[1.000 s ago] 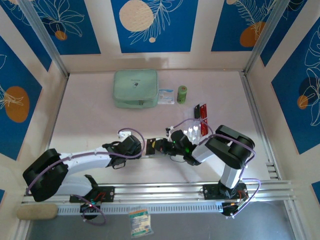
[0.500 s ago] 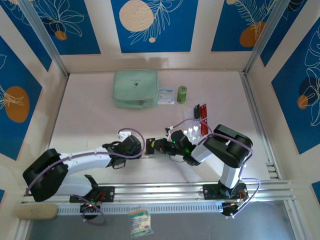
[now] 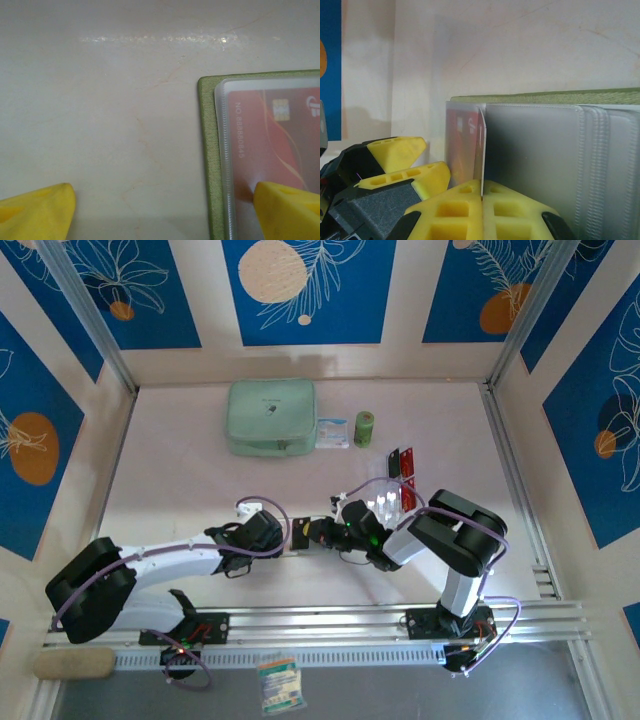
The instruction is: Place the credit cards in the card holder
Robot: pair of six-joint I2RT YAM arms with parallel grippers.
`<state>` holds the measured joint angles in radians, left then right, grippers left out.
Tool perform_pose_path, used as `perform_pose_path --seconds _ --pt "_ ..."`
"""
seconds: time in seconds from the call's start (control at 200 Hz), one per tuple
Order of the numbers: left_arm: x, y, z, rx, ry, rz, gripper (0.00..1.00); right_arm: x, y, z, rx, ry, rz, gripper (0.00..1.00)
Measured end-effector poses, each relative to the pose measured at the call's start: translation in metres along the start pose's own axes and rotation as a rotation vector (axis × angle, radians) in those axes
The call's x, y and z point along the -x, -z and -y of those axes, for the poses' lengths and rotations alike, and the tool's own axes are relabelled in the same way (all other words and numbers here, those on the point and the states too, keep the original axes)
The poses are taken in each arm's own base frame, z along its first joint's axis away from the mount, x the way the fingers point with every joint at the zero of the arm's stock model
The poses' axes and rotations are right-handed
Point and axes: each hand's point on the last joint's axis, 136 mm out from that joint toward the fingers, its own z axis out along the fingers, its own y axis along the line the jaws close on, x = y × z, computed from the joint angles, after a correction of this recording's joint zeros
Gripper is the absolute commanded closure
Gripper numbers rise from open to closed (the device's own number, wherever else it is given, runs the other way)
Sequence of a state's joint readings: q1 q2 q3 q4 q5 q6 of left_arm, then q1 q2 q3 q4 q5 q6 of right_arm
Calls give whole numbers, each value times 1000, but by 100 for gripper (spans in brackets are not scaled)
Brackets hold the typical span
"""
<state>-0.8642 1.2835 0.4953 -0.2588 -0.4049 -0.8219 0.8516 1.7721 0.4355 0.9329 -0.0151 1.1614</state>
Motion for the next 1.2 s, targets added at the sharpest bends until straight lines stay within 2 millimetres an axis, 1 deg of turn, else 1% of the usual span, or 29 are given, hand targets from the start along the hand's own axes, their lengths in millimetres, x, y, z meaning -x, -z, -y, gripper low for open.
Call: perform_pose_path --seconds 0.615,1.02,1.18,1.2 --pt "0 0 0 0 0 0 9 -5 -1 2 -21 -24 -27 100" --pt "0 0 0 0 0 0 9 -6 -4 1 -30 -37 -45 100" --pt "0 0 0 1 0 -1 9 -6 -9 -1 -27 -40 -65 100" --pt "0 0 0 1 0 -1 9 -7 -10 -1 -28 -41 -69 98"
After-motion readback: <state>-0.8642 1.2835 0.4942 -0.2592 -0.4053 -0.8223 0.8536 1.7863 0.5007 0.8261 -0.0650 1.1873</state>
